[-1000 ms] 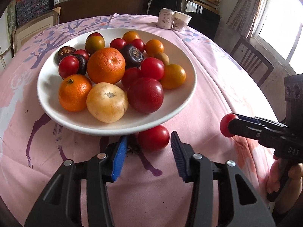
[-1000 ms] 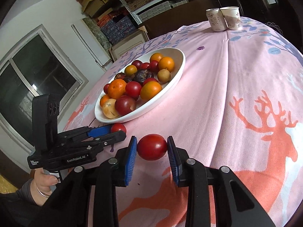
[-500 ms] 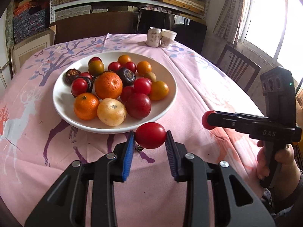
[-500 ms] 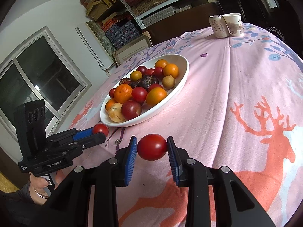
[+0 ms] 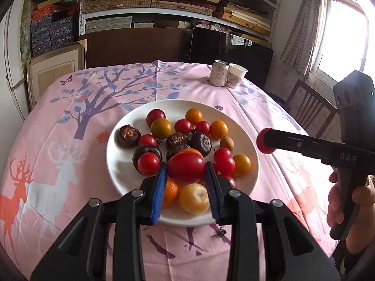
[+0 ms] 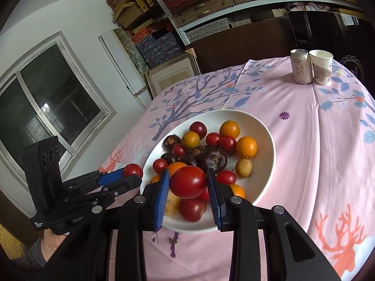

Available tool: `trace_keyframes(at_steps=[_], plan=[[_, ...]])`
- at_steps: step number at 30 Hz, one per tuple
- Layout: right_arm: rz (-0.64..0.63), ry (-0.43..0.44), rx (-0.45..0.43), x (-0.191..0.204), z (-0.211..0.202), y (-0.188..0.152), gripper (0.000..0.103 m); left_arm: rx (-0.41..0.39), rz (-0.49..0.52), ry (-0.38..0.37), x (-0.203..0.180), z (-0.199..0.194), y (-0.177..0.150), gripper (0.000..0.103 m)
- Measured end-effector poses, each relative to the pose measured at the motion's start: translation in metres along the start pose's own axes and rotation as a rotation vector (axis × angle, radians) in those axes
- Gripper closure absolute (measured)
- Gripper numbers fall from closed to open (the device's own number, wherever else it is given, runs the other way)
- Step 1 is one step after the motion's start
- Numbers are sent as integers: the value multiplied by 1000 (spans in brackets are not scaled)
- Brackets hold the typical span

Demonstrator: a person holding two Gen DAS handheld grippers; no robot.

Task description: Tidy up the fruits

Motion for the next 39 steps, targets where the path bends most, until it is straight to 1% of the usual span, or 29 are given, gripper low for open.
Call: trace_keyframes(at_steps=[2,4,5,6,7,8,9,10,12,13,14,15,17,19,20,22,24,26,29,31,33,35,37,39], plan=[[8,-28,4,-3,14,11,70,6,-1,15,5,13,9,71],[15,-58,15,-8,29,19,70,34,-2,27,8,30,13,71],[21,-72,28,-11,38,20,69,51,1,37,11,39,13,71],[32,-87,41,-16,46,19,66,63,2,48,13,47,12,69],[47,-90,52,-20,53,19,60,74,-3,50,15,52,11,56],[60,-97,54,-23,55,18,52,76,-12,58,17,53,10,49],[71,-102,47,-26,55,16,48,64,-24,63,19,49,10,36],[81,-95,40,-26,51,14,46,47,-35,58,20,43,9,21],[72,-99,36,-22,40,6,42,18,-34,70,21,26,4,10],[61,-115,33,-21,31,1,39,12,-31,77,21,17,0,8],[54,-123,27,-19,22,-4,29,14,-32,79,21,9,-7,6],[49,-126,22,-17,12,-10,16,22,-38,80,22,1,-16,5],[44,-137,21,-13,-8,-27,4,61,-82,70,23,-10,-40,5],[33,-131,20,-5,-27,-48,4,111,-122,60,22,-19,-66,5],[26,-129,21,-1,-35,-58,4,116,-139,58,22,-26,-75,5],[5,-147,15,5,-49,-76,4,110,-158,80,21,-40,-89,5],[-20,-190,10,9,-61,-89,4,102,-164,107,18,-56,-96,5],[-37,-202,10,17,-73,-100,4,94,-157,105,9,-73,-99,5],[-67,-219,-7,30,-94,-108,4,41,-137,92,-7,-105,-98,5],[-87,-242,-37,38,-111,-110,4,-7,-117,109,-16,-130,-96,5],[-96,-240,-59,48,-128,-112,4,-49,-98,141,-22,-154,-94,5],[-110,-239,-79,56,-145,-114,4,-69,-90,151,-28,-174,-94,5],[-123,-255,-99,61,-160,-117,4,-85,-85,158,-32,-192,-93,5],[-137,-266,-118,65,-174,-120,4,-138,-77,184,-35,-213,-90,5]])
Point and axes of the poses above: each gripper's, at about its wrist camera, not at the fingertips, and z roughly the way its jaws point, x to its left, y to its top, the point moved 10 cm from there along z, roughly the way its jaws point, and after that the axes turned 4 degrees about -x, right-handed, at the moved point
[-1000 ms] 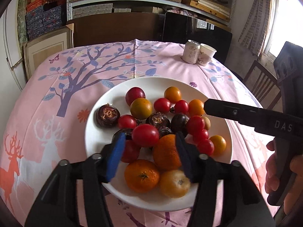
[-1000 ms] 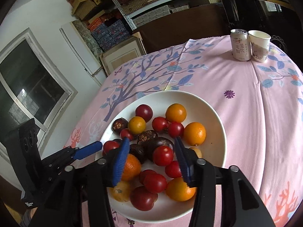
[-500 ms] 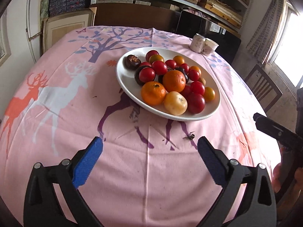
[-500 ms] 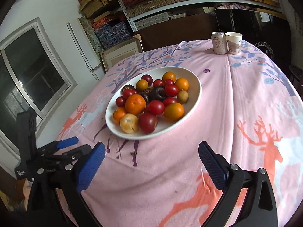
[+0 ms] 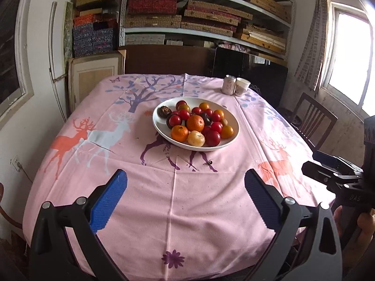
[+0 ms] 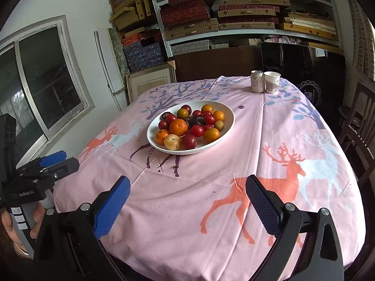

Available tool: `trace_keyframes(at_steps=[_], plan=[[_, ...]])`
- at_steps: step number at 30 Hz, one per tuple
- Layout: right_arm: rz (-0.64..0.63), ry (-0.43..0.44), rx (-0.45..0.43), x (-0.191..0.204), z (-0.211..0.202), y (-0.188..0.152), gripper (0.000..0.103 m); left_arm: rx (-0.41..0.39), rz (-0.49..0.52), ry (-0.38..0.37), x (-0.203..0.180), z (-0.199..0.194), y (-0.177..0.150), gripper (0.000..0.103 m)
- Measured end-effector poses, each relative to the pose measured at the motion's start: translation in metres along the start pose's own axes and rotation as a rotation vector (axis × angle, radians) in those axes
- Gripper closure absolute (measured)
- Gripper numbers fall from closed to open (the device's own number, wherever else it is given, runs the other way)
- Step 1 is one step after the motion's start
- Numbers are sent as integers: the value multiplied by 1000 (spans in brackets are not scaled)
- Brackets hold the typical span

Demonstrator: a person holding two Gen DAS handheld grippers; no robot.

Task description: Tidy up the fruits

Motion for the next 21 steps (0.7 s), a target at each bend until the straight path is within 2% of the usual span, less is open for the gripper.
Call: trace_keyframes(at_steps=[2,6,8,13,17,21], plan=[[-17,-7,-14,0,-12,-1,4,-68,17,43,3,-19,7,5],[-20,-15,-32,-3,-25,1,4,-110,31,55,4,-34,18,5],[-3,-14,-41,-6,-28,2,4,-133,42,86,6,-38,21,5],[23,-18,-36,-11,-26,-1,4,-110,66,113,4,-33,17,5],[21,-26,-39,-13,-28,-2,4,-138,102,171,4,-36,19,5],[20,-34,-42,-14,-29,-3,4,-134,86,159,5,-37,20,5]])
Point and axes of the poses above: each gripper's, at about its wrist camera, not at the fingertips, and z roughly the way its jaws point, x to its left, y to its top, the point moved 10 cm from there along z, roughly the way its jaws point, and after that the axes turned 4 degrees about -x, right-handed, at the moved point
